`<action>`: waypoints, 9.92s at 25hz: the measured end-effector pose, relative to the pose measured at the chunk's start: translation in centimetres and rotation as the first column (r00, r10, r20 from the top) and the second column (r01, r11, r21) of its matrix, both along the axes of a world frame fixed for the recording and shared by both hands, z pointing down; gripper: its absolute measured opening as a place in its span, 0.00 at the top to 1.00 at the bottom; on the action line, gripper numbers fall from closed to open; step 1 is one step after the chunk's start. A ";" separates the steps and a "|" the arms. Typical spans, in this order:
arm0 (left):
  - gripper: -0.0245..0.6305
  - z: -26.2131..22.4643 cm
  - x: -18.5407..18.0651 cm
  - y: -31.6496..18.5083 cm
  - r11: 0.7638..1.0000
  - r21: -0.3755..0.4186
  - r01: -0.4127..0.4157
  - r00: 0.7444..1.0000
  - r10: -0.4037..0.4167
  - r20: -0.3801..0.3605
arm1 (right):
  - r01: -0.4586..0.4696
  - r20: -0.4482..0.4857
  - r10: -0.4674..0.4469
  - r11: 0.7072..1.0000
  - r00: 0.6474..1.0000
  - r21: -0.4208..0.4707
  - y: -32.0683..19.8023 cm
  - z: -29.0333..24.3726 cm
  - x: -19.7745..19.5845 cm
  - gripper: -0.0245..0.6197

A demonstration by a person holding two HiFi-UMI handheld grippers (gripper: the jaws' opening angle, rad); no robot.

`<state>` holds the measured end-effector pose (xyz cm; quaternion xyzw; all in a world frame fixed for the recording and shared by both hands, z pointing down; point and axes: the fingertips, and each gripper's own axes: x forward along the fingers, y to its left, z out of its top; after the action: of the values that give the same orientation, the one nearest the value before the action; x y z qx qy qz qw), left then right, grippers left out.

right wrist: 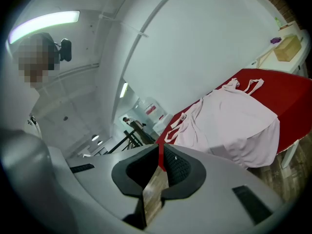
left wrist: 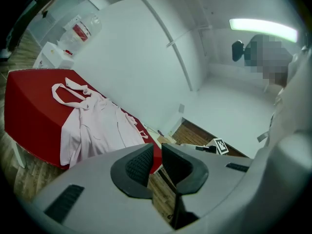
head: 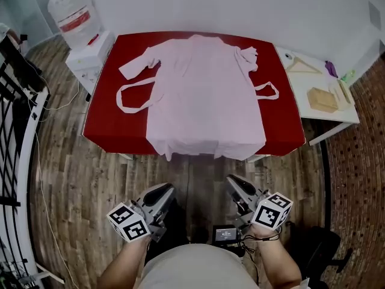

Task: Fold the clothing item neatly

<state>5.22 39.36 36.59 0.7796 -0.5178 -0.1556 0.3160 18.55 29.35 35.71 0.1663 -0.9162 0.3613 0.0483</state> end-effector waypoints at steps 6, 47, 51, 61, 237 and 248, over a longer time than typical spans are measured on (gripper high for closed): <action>0.92 1.6 -2.9 -3.4 0.996 -0.043 -0.075 0.997 0.074 -0.029 | -0.033 -0.059 0.032 0.999 0.998 0.000 -4.1 1.2 -4.8 0.94; 0.78 11.0 -7.3 -21.1 0.947 -0.297 0.123 0.990 -0.098 0.101 | 0.239 -0.361 -0.155 0.950 0.919 0.202 -31.1 5.7 -21.3 0.94; 0.75 12.7 -7.3 -23.1 0.925 -0.352 0.145 0.983 -0.094 0.158 | 0.246 -0.390 -0.153 0.948 0.908 0.201 -33.7 7.4 -22.6 0.94; 0.67 15.8 -5.9 -26.7 0.861 -0.470 0.195 0.929 -0.008 0.369 | 0.279 -0.466 -0.171 0.945 0.868 0.172 -39.2 12.6 -28.1 0.94; 0.79 16.0 -47.9 -28.3 0.886 -0.313 0.342 0.939 -0.327 0.101 | 0.826 -0.836 -0.224 0.411 0.501 0.386 -22.7 22.0 -61.4 0.79; 0.79 16.5 -48.5 -29.6 0.899 -0.336 0.282 0.943 -0.324 -0.075 | 0.824 -0.821 -0.269 0.435 0.504 0.363 -22.9 21.5 -61.4 0.91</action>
<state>-43.30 9.71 53.06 0.6159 -0.6296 -0.1668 0.4432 -42.87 6.43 57.21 -0.0507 -0.8918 -0.1594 0.4203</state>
